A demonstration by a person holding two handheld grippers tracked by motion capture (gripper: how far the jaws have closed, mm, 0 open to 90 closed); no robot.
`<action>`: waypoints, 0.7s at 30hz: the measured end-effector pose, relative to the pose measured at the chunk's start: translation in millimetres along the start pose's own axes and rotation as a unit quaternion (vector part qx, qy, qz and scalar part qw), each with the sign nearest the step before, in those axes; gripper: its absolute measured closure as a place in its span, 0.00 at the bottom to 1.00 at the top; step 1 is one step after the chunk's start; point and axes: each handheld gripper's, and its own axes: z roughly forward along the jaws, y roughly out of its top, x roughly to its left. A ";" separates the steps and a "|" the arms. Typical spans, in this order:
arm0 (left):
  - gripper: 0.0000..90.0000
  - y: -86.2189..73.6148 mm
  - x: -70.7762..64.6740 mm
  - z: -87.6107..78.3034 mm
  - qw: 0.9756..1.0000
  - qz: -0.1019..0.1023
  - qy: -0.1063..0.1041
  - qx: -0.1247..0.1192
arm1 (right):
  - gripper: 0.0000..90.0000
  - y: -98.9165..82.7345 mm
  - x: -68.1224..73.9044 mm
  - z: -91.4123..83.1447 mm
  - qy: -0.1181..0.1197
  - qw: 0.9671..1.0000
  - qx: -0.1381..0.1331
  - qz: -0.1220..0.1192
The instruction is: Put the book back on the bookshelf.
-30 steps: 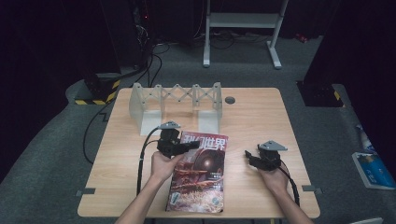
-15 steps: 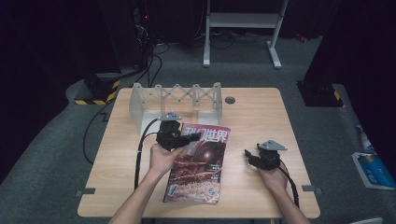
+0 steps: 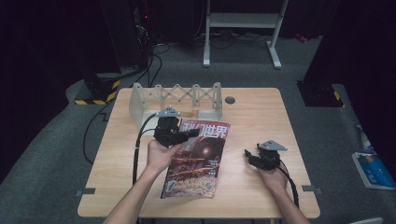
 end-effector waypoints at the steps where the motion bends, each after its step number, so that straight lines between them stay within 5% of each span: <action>1: 0.93 1.1 -0.3 -0.9 1.000 0.000 0.001 -0.001 | 0.40 0.0 0.0 0.0 0.000 1.000 0.000 0.000; 21: 0.93 28.0 3.9 -25.6 0.998 0.028 0.054 0.007 | 0.40 -0.2 0.0 -0.2 -0.001 1.000 0.000 -0.001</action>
